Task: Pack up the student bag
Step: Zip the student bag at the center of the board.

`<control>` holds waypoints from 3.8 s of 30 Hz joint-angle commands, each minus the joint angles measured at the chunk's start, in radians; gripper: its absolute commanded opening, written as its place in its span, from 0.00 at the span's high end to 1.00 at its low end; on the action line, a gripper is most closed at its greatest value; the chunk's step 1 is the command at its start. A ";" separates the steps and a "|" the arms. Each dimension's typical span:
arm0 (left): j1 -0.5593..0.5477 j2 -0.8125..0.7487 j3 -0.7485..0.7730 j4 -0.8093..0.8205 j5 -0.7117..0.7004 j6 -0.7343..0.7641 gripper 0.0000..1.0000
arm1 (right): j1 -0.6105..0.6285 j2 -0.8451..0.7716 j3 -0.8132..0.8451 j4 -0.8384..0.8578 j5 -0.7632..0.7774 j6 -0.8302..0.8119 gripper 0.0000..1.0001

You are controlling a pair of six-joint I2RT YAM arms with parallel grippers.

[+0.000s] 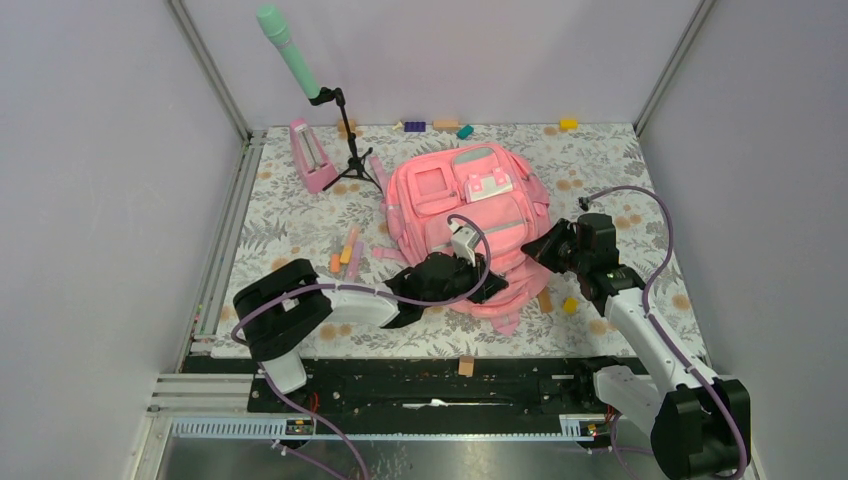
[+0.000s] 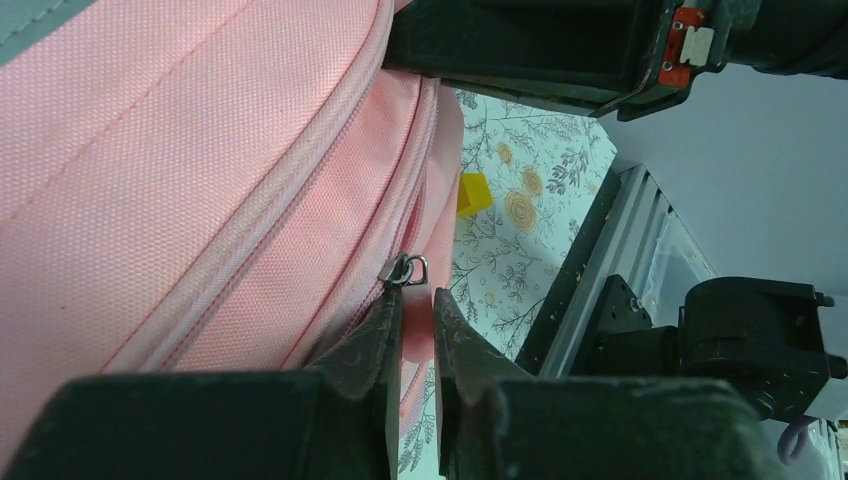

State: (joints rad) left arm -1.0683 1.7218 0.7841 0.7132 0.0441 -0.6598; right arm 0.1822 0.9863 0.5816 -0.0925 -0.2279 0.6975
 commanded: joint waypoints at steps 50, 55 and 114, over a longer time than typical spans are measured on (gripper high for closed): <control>0.096 -0.477 -0.406 -0.250 -0.293 -0.283 0.19 | 0.399 0.017 0.060 -0.158 0.307 -0.322 0.89; 0.117 -0.403 -0.407 -0.187 -0.250 -0.295 0.43 | 0.399 -0.011 0.062 -0.194 0.367 -0.312 1.00; 0.460 -0.519 -0.503 -0.203 -0.124 -0.096 1.00 | 0.088 0.253 0.224 0.023 0.437 -0.856 1.00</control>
State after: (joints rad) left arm -0.6464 1.2247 0.2901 0.5476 -0.0299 -0.8120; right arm 0.3206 1.2068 0.7307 -0.2062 0.1402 -0.0086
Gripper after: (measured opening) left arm 0.005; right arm 0.066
